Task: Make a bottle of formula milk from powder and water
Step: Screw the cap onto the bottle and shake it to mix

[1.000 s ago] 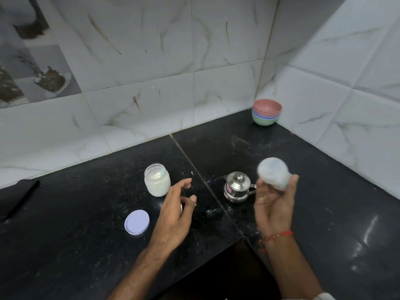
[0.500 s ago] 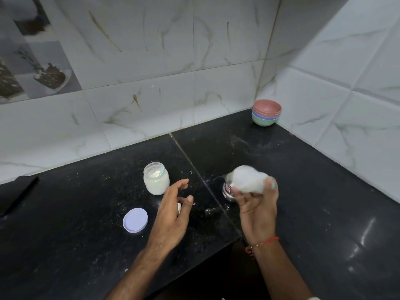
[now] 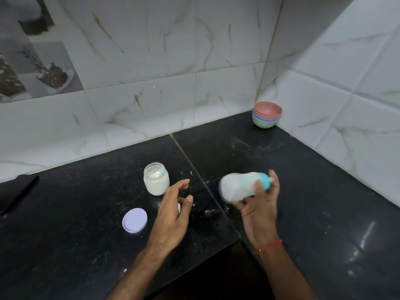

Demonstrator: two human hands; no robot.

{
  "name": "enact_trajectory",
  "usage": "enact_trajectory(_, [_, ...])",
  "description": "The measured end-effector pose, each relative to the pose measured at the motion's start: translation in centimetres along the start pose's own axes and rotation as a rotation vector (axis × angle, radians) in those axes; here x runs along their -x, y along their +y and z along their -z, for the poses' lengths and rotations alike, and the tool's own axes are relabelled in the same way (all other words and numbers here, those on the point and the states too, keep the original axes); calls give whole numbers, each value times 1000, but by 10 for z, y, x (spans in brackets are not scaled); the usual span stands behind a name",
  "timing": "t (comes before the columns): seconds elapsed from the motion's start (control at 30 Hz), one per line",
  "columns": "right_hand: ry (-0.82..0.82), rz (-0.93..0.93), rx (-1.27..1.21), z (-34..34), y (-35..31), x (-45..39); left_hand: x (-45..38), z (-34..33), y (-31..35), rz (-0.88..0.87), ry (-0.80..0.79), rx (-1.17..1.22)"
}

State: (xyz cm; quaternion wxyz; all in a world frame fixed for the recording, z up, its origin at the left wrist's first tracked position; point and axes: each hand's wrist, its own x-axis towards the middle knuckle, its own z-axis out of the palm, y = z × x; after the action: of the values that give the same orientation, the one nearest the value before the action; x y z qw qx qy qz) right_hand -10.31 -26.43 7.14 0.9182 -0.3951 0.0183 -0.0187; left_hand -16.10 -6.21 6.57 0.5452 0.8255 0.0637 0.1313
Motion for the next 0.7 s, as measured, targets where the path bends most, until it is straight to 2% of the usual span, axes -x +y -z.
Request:
enact_trajectory(0.07, [-261,-37,361,2,4,9,0,-1,2,-6,-9,-13])
enact_trajectory(0.1, [-306,-44,429,2,4,11,0,-1,2,-5,-15,-18])
enact_trajectory(0.13, [-269,-27,409,-1,2,12,0,0,2,-5,-19,-19])
enact_trajectory(0.2, [-16,7,147,-3,-1,7,-1,1,3,-6,-16,-18])
enact_trajectory(0.27, [198,-16,-298,3,-3,-8,0,1,3,-8,-11,-20])
enact_trajectory(0.33, [277,-64,-611,8,1,-17,1,1,2,-4,-16,-19])
enact_trajectory(0.37, [257,-96,-592,9,4,-16,1,0,3,-1,-21,-16])
enact_trajectory(0.4, [203,-124,-472,5,5,-10,2,0,3,1,-26,-14])
enact_trajectory(0.43, [125,-128,-250,0,6,-3,2,-1,3,1,-28,-13])
enact_trajectory(0.5, [-180,-119,272,-8,3,12,2,-3,4,-3,-33,-17])
enact_trajectory(0.53, [-343,-124,453,-10,3,16,2,-3,4,-5,-38,-21])
enact_trajectory(0.57, [-432,-120,523,-10,3,18,2,-3,4,-7,-42,-26])
enact_trajectory(0.6, [-421,-95,502,-11,3,19,2,-3,4,-8,-45,-29])
enact_trajectory(0.67, [-155,-46,247,-9,2,13,2,-2,5,-12,-38,-26])
enact_trajectory(0.7, [-12,-52,11,-6,3,6,2,-1,4,-15,-32,-22])
